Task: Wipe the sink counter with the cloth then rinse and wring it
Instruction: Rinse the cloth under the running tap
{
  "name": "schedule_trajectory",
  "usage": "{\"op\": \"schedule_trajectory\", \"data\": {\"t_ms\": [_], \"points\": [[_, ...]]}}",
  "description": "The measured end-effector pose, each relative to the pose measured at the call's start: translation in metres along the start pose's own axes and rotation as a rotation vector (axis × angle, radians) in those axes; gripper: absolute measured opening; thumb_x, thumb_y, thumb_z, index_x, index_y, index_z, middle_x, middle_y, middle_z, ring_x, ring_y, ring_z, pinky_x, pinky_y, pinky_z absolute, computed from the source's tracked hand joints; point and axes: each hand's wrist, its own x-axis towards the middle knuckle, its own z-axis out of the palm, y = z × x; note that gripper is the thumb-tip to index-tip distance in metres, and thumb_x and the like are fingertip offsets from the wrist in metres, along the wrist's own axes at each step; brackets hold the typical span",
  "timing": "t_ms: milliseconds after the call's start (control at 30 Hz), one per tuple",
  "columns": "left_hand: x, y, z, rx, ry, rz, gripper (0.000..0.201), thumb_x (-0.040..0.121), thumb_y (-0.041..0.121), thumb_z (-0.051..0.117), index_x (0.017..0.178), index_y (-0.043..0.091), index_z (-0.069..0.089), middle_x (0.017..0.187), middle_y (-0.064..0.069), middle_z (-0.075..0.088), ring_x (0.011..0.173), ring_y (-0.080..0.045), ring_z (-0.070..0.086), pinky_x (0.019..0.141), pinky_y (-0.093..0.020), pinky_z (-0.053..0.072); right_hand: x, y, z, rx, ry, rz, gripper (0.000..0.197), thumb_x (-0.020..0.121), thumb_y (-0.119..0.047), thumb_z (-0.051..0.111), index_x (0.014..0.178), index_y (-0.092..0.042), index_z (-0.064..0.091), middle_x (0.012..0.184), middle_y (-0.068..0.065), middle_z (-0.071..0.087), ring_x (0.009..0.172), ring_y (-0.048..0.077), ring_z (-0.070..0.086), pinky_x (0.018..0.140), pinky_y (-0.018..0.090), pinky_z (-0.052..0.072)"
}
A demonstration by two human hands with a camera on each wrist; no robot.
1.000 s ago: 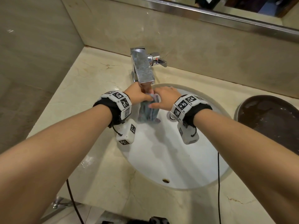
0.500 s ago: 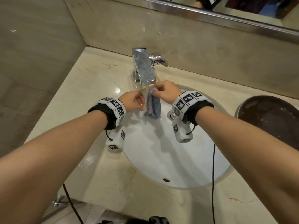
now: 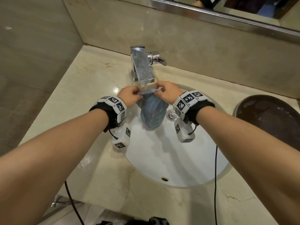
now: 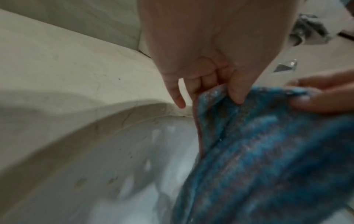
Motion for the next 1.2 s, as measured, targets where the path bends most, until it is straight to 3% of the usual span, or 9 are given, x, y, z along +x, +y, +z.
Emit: {"op": "schedule_trajectory", "data": {"t_ms": [100, 267, 433, 567, 700, 800, 967, 1133, 1200], "points": [[0.004, -0.003, -0.003, -0.111, -0.005, -0.033, 0.009, 0.087, 0.011, 0.057, 0.094, 0.007, 0.061, 0.089, -0.01, 0.055, 0.087, -0.02, 0.05, 0.077, -0.028, 0.037, -0.003, 0.006, 0.0, -0.075, -0.066, -0.022, 0.021, 0.092, -0.013, 0.052, 0.108, -0.012, 0.065, 0.074, -0.001, 0.052, 0.071, 0.018, 0.05, 0.065, 0.024, 0.036], [-0.004, 0.012, -0.001, -0.264, -0.127, 0.018, 0.008, 0.088, 0.006, 0.051, 0.085, 0.009, 0.058, 0.085, -0.011, 0.055, 0.088, -0.024, 0.053, 0.087, -0.04, 0.047, -0.001, 0.006, 0.006, -0.226, -0.14, -0.022, 0.017, 0.085, -0.028, 0.065, 0.093, -0.014, 0.061, 0.116, 0.015, 0.052, 0.113, 0.027, 0.048, 0.094, 0.033, 0.04], [-0.009, 0.024, -0.004, -0.317, -0.146, 0.079, 0.027, 0.089, -0.003, 0.05, 0.115, -0.005, 0.057, 0.107, -0.019, 0.062, 0.101, -0.024, 0.057, 0.096, -0.037, 0.045, 0.001, -0.006, 0.009, -0.076, -0.105, -0.049, 0.052, 0.079, -0.024, 0.072, 0.123, -0.008, 0.051, 0.103, 0.01, 0.062, 0.09, 0.024, 0.057, 0.076, 0.028, 0.044], [-0.011, 0.025, -0.007, -0.372, -0.139, 0.064, 0.031, 0.086, -0.009, 0.052, 0.116, -0.003, 0.054, 0.101, -0.006, 0.056, 0.095, -0.017, 0.053, 0.072, -0.009, 0.046, 0.005, -0.011, 0.01, -0.043, -0.051, -0.044, 0.03, 0.084, -0.019, 0.065, 0.11, -0.005, 0.063, 0.096, 0.013, 0.064, 0.086, 0.024, 0.056, 0.071, 0.026, 0.039], [-0.009, 0.013, -0.006, -0.24, -0.132, 0.012, 0.037, 0.08, -0.001, 0.063, 0.107, 0.012, 0.042, 0.103, -0.008, 0.054, 0.097, -0.024, 0.054, 0.079, -0.028, 0.047, 0.008, -0.013, 0.006, 0.096, -0.004, 0.033, 0.021, 0.089, -0.014, 0.058, 0.097, 0.002, 0.067, 0.082, 0.01, 0.057, 0.079, 0.02, 0.051, 0.064, 0.027, 0.038], [-0.009, 0.006, -0.004, -0.234, -0.172, -0.014, 0.058, 0.073, 0.004, 0.074, 0.122, 0.004, 0.043, 0.11, -0.012, 0.059, 0.101, -0.026, 0.059, 0.093, -0.037, 0.047, 0.004, -0.018, 0.004, 0.386, -0.001, 0.064, 0.021, 0.089, -0.009, 0.058, 0.106, 0.0, 0.067, 0.09, 0.007, 0.061, 0.084, 0.016, 0.056, 0.068, 0.02, 0.046], [-0.006, 0.0, 0.005, -0.222, -0.187, -0.016, 0.062, 0.075, 0.004, 0.073, 0.13, 0.005, 0.044, 0.117, -0.015, 0.061, 0.106, -0.029, 0.061, 0.1, -0.041, 0.047, 0.004, -0.014, 0.003, 0.604, 0.05, 0.048, 0.027, 0.089, 0.0, 0.053, 0.114, -0.001, 0.064, 0.1, 0.007, 0.062, 0.096, 0.017, 0.056, 0.096, 0.031, 0.046], [-0.003, -0.001, 0.002, 0.021, -0.106, -0.041, 0.029, 0.092, 0.011, 0.052, 0.116, -0.006, 0.053, 0.117, -0.024, 0.059, 0.11, -0.034, 0.056, 0.092, -0.034, 0.043, 0.004, 0.0, 0.0, 0.358, 0.109, 0.135, 0.023, 0.092, -0.005, 0.047, 0.078, -0.009, 0.064, 0.07, 0.001, 0.053, 0.071, 0.014, 0.047, 0.056, 0.012, 0.035], [-0.002, 0.0, 0.001, -0.011, -0.085, -0.039, 0.023, 0.095, 0.009, 0.047, 0.108, -0.007, 0.055, 0.103, -0.024, 0.057, 0.099, -0.032, 0.054, 0.082, -0.031, 0.041, 0.004, 0.009, 0.002, 0.185, 0.065, 0.208, 0.022, 0.094, -0.013, 0.048, 0.087, -0.004, 0.067, 0.077, 0.008, 0.056, 0.079, 0.019, 0.05, 0.057, 0.017, 0.036]]}}
